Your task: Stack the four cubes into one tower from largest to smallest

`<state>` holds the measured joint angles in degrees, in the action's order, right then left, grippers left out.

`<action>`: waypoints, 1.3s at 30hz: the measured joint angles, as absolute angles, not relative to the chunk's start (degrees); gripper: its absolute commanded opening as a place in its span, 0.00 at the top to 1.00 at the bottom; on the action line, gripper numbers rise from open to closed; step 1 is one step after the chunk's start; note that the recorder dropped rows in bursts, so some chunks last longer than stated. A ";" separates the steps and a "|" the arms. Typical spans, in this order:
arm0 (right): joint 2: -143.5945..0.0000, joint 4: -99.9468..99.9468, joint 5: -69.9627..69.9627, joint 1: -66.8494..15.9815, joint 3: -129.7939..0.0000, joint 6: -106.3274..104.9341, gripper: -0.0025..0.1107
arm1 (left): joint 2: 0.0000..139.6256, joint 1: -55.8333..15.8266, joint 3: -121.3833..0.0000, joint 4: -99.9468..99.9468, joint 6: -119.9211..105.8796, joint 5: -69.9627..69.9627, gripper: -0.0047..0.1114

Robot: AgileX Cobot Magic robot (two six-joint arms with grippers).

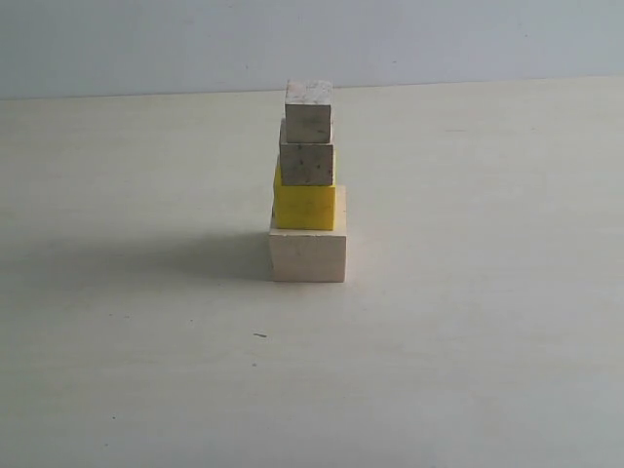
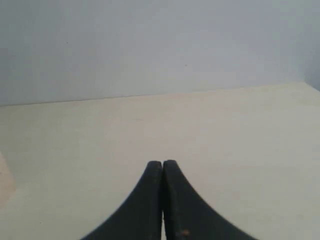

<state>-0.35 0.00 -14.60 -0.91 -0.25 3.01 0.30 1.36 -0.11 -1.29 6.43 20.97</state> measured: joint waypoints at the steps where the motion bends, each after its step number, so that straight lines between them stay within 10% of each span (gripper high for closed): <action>1: -0.35 0.00 -15.29 -0.91 -0.25 3.01 0.98 | 0.30 1.36 -0.11 -1.29 6.43 20.97 0.96; 39: -0.35 0.00 -19.51 -0.91 -0.25 2.09 0.98 | 0.30 1.36 -0.11 -1.29 6.43 20.97 0.96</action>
